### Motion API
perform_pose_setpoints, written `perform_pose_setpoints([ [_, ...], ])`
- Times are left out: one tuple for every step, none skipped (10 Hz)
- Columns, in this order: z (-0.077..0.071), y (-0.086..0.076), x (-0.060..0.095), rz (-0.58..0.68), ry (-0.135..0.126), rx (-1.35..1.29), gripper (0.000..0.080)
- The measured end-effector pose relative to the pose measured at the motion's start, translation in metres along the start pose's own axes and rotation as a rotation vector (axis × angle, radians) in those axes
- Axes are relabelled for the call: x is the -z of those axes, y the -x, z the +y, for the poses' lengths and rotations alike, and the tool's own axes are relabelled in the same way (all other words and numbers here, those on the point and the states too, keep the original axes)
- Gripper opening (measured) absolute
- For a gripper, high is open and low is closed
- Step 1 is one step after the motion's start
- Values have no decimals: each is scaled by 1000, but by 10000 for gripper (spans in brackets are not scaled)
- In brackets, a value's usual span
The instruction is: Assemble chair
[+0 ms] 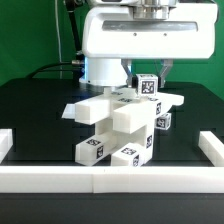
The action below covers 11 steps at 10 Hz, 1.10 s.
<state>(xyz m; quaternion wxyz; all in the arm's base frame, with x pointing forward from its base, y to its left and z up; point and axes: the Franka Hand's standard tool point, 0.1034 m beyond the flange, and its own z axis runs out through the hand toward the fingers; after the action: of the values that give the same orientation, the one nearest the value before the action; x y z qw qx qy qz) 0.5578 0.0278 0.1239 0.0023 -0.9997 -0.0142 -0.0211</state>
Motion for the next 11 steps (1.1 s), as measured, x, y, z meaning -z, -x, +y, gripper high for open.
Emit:
perform_pose_setpoints([
  [0,1,0,-1,0,0,284],
  [0,1,0,-1,0,0,284],
  [0,2,-1,-3,0,-1,284],
  [1,4,-2,-7,0,-1,284],
  [1,4,-3,-8,0,-2,284],
  [1,4,-3,-8,0,-2,284],
  [1,4,-3,-8,0,-2,284],
  [1,4,-3,-8,0,-2,284],
  [1,4,-3,-8,0,-2,284],
  [1,5,-3,-9,0,-2,284],
  [1,6,-4,-11,1,-3,284],
])
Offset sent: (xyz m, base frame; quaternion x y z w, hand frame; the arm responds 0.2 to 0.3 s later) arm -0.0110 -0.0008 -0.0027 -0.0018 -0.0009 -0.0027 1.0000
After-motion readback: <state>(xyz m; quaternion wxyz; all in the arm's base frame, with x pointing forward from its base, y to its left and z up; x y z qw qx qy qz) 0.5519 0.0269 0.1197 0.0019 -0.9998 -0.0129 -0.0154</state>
